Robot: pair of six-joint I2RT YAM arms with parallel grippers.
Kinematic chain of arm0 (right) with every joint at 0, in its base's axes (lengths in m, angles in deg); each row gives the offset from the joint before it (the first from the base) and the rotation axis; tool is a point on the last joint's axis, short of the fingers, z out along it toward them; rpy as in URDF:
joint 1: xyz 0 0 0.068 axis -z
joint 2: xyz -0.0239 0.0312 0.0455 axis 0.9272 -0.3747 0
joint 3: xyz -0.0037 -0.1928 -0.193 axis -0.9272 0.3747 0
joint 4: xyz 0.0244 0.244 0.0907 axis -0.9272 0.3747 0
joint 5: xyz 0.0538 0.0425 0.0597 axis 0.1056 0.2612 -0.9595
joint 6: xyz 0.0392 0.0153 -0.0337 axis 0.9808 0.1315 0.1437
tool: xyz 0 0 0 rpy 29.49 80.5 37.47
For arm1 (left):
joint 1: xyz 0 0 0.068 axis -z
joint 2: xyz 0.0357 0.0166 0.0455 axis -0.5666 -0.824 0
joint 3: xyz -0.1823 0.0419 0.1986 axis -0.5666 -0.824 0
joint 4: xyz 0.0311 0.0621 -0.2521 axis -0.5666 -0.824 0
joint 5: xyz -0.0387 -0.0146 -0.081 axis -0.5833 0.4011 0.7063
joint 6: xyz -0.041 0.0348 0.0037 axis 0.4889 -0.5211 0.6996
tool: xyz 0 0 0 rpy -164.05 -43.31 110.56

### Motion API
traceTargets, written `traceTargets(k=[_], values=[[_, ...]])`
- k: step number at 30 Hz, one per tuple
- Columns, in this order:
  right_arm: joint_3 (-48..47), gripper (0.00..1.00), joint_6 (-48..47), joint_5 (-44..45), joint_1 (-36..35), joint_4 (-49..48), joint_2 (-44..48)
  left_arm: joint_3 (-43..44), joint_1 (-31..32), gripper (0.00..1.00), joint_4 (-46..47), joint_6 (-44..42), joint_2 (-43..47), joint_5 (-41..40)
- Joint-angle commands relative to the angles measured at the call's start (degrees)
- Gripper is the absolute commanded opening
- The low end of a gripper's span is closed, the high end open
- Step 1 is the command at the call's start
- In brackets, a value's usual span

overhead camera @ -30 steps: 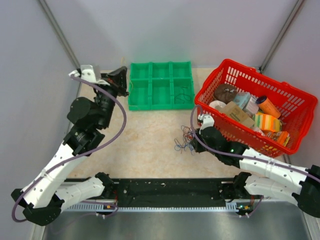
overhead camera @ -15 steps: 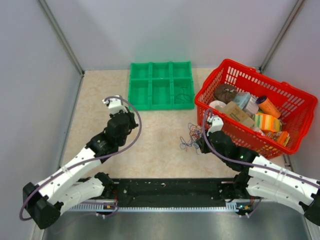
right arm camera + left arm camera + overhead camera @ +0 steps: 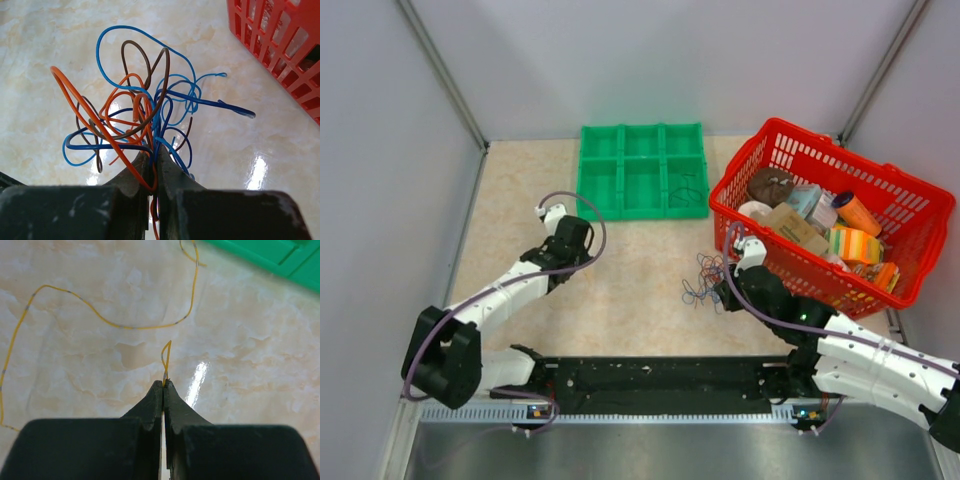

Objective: Untangle the cables

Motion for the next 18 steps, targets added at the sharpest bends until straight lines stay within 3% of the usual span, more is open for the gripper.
traceTargets(k=[1,4,9,15,18], values=[[0.2,0.00,0.5,-0.5,-0.2,-2.3,0.9,4.6,-2.0,0.00,3.5,-1.0,-4.3,5.4],[0.6,0.00,0.7,-0.6,-0.2,-2.6,0.8,7.0,-3.8,0.02,3.6,-1.7,-7.5,6.7],[1.6,0.00,1.1,-2.1,-0.3,-3.7,0.6,8.0,-5.7,0.17,5.2,-2.9,-9.1,8.0],[1.9,0.00,0.6,-2.4,-0.2,-5.1,-0.5,8.8,-5.9,0.54,9.2,-6.1,-10.1,8.7],[1.3,0.00,0.3,-3.1,-0.3,-5.4,-1.0,10.1,-5.9,0.68,8.8,-7.1,-11.2,10.2]])
